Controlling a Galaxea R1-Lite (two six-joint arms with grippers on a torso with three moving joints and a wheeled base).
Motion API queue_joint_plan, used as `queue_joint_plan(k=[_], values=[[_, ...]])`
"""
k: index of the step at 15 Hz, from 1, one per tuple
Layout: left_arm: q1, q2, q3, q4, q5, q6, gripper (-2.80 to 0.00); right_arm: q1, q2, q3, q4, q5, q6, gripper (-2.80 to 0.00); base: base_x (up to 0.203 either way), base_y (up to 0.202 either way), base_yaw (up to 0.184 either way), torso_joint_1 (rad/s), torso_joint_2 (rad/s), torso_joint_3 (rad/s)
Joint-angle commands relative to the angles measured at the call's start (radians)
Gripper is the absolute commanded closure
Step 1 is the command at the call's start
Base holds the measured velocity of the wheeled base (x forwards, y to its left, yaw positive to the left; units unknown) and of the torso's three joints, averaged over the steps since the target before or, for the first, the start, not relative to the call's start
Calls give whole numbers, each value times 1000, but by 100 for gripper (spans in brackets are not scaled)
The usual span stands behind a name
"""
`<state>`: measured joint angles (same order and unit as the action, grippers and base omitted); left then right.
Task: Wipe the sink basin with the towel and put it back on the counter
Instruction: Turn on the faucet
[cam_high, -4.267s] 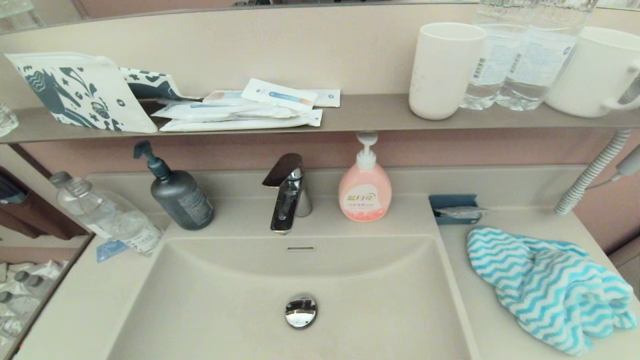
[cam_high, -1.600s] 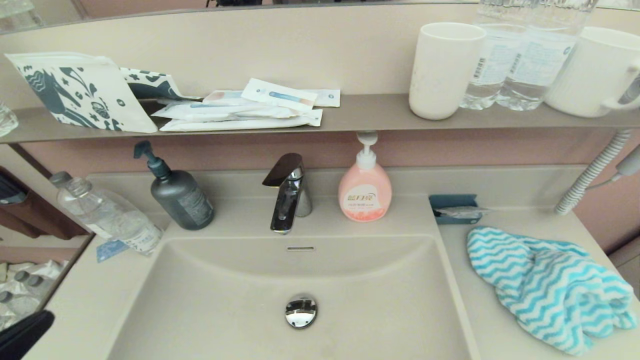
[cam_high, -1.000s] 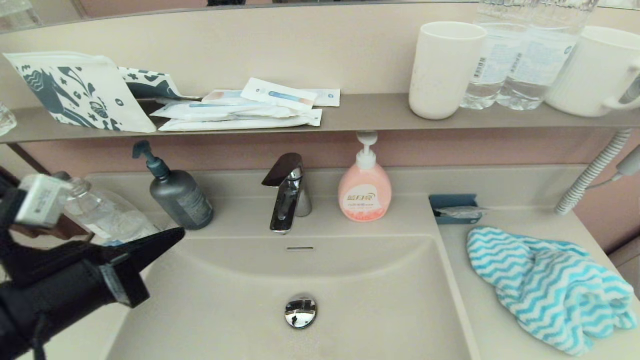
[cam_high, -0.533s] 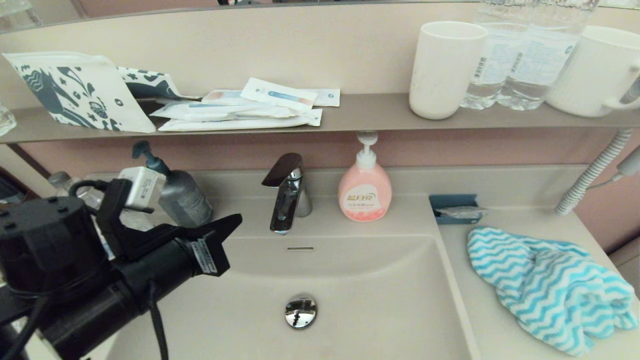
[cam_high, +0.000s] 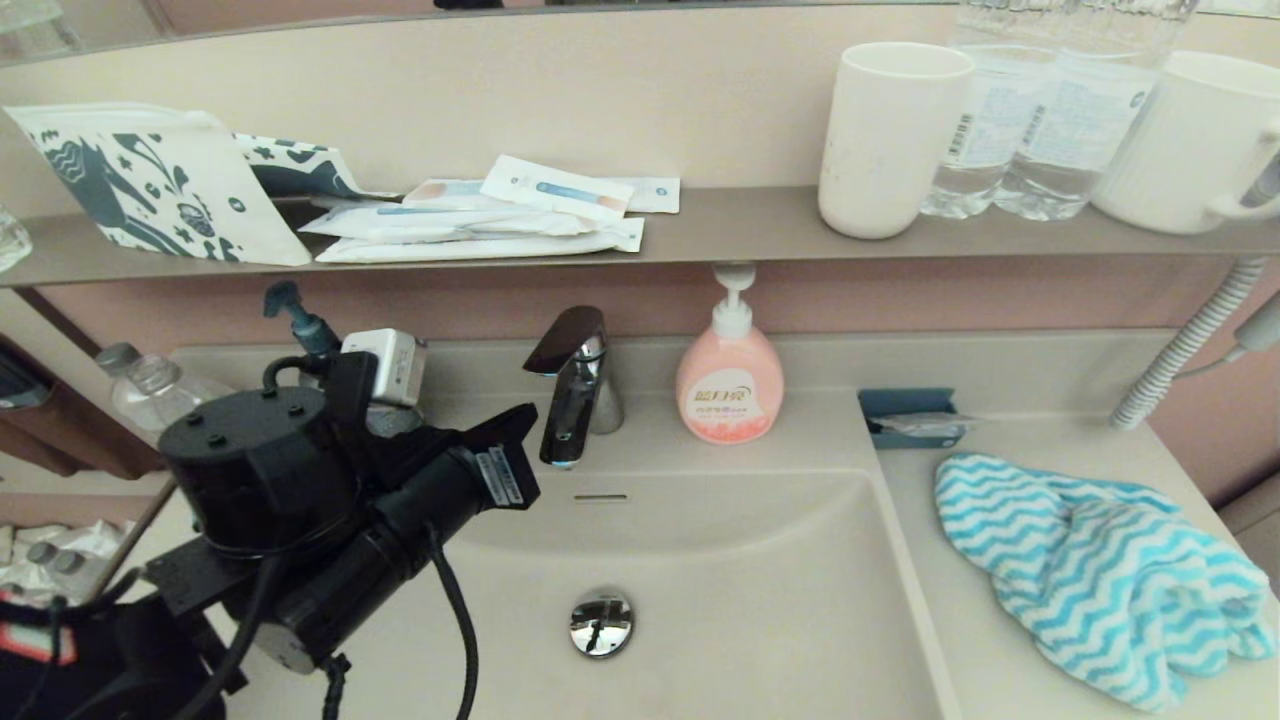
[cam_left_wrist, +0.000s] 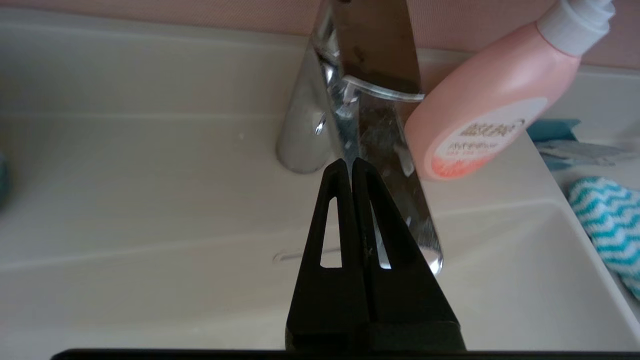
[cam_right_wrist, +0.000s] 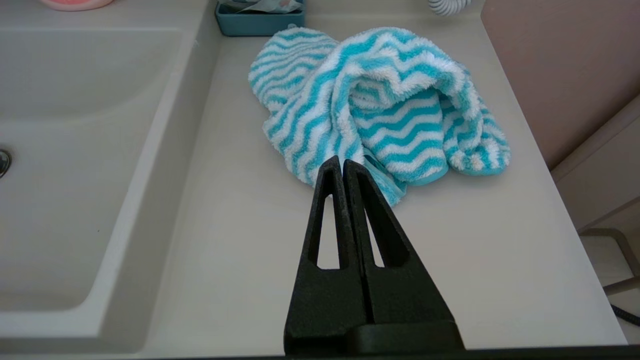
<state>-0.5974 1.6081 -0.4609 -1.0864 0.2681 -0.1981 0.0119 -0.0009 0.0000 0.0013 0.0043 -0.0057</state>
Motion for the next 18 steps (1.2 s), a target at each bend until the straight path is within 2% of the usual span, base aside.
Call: queue_joint_plan(k=[1,9,18], values=[[-4,45,-24,-7,3,0,0,0,1,0,0,0,0,0,0,0,0,0,0,0],[1,50,-128,-7,28,11,0,0,1,0,0,0,0,0,0,0,0,0,0,0],[-7,10,-133,-4,59,23,0,0,1,0,0,0,0,0,0,0,0,0,0,0]])
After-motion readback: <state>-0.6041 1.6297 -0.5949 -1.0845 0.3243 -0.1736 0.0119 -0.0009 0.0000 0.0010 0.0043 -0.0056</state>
